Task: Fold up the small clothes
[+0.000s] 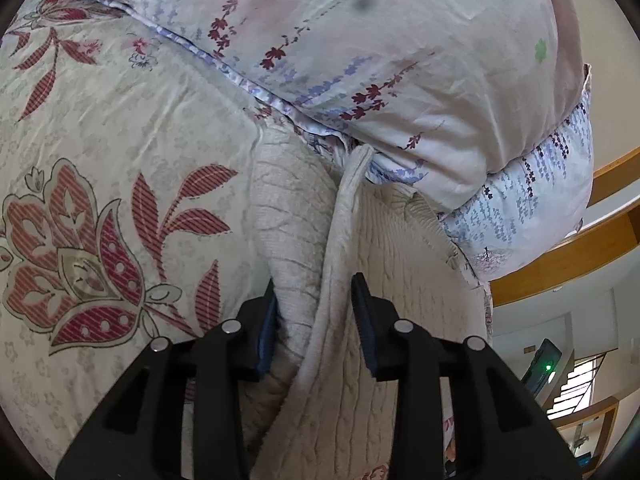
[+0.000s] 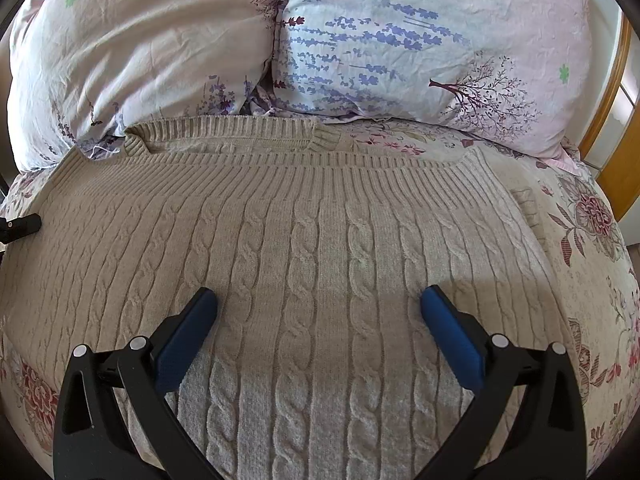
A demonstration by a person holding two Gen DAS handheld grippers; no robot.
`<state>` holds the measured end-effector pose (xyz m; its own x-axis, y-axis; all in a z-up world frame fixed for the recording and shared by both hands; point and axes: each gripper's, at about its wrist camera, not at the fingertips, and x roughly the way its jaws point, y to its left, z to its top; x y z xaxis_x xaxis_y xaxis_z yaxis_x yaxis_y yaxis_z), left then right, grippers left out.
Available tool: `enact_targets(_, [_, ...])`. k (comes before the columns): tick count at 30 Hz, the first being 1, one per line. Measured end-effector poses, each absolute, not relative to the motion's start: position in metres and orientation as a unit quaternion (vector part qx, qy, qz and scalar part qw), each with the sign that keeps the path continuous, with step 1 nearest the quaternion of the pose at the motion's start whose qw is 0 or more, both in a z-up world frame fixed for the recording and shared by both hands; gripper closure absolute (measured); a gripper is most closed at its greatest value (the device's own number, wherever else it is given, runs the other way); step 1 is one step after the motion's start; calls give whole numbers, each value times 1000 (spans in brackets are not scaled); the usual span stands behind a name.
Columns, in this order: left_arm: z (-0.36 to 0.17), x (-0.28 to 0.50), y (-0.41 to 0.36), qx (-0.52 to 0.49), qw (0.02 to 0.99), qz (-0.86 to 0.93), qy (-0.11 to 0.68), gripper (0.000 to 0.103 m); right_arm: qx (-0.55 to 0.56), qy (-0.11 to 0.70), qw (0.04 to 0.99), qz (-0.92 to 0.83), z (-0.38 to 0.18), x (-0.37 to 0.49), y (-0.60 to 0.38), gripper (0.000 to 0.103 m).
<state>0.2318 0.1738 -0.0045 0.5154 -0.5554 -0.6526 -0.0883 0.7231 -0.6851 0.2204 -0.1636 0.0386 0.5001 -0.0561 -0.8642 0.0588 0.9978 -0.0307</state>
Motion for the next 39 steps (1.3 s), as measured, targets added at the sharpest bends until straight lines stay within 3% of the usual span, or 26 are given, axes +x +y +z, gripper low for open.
enact_targets(2, [-5, 233, 173, -343, 797, -145, 475, 81, 2, 499, 866, -34, 38, 220, -163, 1])
enact_targets(4, [-4, 234, 173, -358, 791, -155, 471, 83, 2, 499, 866, -34, 38, 221, -162, 1])
enact_targets(13, [43, 230, 148, -396, 791, -230, 406, 87, 28, 502, 864, -13, 43, 221, -170, 1])
enact_targets(20, [84, 235, 85, -408, 777, -311, 366, 87, 109, 430, 896, 2, 80, 194, -222, 1])
enact_targets(30, [75, 253, -60, -381, 731, -393, 408, 87, 244, 379, 893, -10, 98, 159, -318, 1])
enact_targets(36, [34, 258, -125, -378, 668, -424, 481, 74, 344, 384, 857, 13, 84, 149, -350, 1])
enact_targets(38, [44, 250, -122, -370, 664, -448, 470, 50, 345, 389, 854, 21, 84, 150, -352, 1])
enact_targets(39, [53, 245, -114, -360, 680, -446, 458, 46, 346, 391, 852, 22, 85, 150, -353, 1])
